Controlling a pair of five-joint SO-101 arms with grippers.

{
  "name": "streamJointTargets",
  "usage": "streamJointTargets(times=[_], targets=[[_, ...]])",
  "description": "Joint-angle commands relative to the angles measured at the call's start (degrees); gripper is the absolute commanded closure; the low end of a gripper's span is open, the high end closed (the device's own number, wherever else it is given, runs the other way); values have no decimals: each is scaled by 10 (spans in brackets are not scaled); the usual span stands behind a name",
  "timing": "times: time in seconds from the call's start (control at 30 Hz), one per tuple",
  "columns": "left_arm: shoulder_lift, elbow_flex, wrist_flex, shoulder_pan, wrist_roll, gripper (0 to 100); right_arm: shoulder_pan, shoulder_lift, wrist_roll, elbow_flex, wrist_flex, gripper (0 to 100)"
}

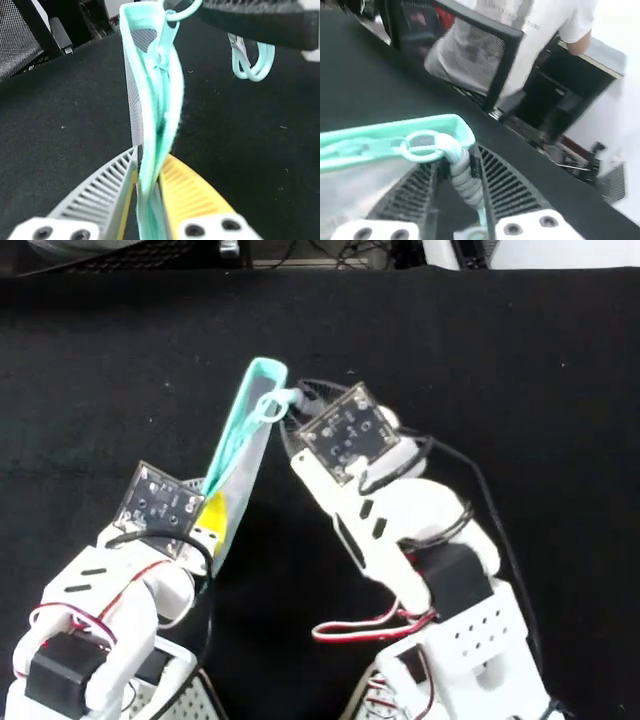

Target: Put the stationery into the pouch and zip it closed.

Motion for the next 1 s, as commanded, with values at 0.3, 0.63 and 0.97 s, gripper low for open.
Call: streamJointTargets(times=[0.3,0.63,0.97], targets=[[-4,-7,19,1,-26,971,87,51,35,-13,-81,985],[-76,16,19,0,-26,971,156,173,39,-87,-93,985],[-82,44,17,0,-26,971,202,231,39,-106,-91,985]])
